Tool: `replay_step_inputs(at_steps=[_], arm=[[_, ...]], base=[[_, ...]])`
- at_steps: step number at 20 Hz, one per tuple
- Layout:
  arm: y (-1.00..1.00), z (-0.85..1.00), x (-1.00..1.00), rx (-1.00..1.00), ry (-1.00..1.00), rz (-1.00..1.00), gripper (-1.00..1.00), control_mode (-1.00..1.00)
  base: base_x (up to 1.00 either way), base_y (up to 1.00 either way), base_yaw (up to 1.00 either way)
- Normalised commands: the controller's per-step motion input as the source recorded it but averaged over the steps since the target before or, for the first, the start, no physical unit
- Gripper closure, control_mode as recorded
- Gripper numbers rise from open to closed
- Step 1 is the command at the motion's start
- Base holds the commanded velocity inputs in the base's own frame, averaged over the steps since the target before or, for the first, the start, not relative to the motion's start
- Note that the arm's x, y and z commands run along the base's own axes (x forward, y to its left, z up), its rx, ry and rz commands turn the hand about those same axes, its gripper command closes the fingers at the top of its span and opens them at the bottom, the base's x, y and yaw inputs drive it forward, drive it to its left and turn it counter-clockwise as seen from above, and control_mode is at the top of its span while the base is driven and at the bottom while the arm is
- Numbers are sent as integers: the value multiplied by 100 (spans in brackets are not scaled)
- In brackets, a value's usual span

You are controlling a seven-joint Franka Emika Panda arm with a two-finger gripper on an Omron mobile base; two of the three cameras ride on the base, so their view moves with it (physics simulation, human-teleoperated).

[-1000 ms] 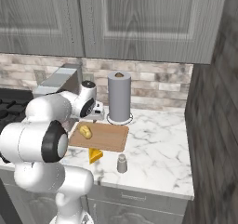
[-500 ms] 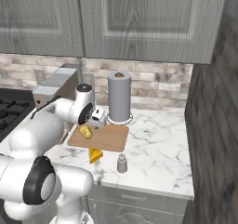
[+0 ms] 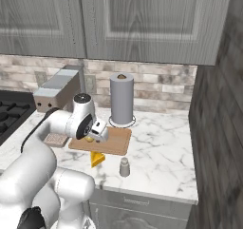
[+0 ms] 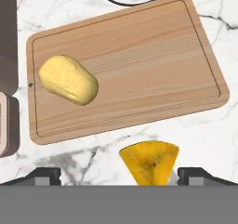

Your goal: Retrieve the reheated potato from the microwave, then place the potato, cheese, and condiment on the cutting board.

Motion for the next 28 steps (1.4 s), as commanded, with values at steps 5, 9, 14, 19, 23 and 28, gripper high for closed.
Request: replay_step_inputs(at_steps=[5,9,14,19,23,28], arm=[[-10,0,-44,-1,4,0,-100,-100],[-1,-2,-26,-3,6,0,-100,-100],[0,-17,-1,-6,6,0,-100,-100],[-4,-24,13,-6,0,1,-100,-100],[-16,-21,5,0,11,3,-100,-100],[-8,-37,0,0,22,2,-100,-100]], base=[[0,0,0],[0,0,0],[0,0,0],[0,0,0],[0,0,0],[0,0,0]])
